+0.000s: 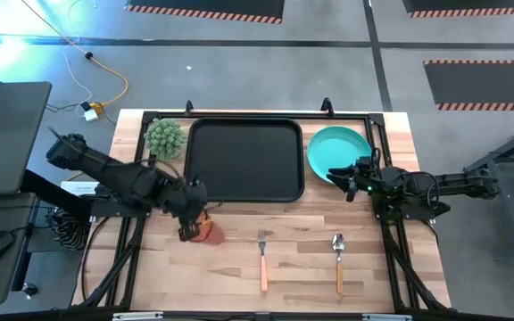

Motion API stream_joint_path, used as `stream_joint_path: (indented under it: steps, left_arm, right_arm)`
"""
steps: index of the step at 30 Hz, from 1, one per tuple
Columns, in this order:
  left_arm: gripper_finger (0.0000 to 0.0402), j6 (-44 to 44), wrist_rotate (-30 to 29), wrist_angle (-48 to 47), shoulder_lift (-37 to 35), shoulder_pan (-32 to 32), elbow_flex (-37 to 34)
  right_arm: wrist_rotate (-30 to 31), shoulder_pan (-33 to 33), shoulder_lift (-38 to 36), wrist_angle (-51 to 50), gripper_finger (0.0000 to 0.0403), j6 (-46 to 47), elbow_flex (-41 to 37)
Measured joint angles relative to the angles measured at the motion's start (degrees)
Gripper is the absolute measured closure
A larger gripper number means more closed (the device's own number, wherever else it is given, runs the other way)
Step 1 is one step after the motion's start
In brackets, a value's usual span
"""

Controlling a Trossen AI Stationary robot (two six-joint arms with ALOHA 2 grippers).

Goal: Pick and place plate/cup/fork/spoon on tray
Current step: Put the red cup on the black tray

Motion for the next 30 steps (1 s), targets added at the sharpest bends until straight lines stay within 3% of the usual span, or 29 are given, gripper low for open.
stream_joint_path:
  steps: [12,22,30]
  left_arm:
    - [0.0397,20.4,-5.8,0.1,0.0,21.8,5.9]
    - [0.0397,33.3,-5.5,0.3,0.0,41.5,9.0]
    - [0.0397,43.6,-2.0,1.2,0.4,53.9,10.6]
  right_arm:
    - [0.0,0.0,0.0,2.1,0.0252,0.9,0.0]
    - [0.0,0.0,0.0,2.1,0.0252,2.9,0.0]
    - [1.5,0.0,0.0,2.0,0.0252,2.5,0.0]
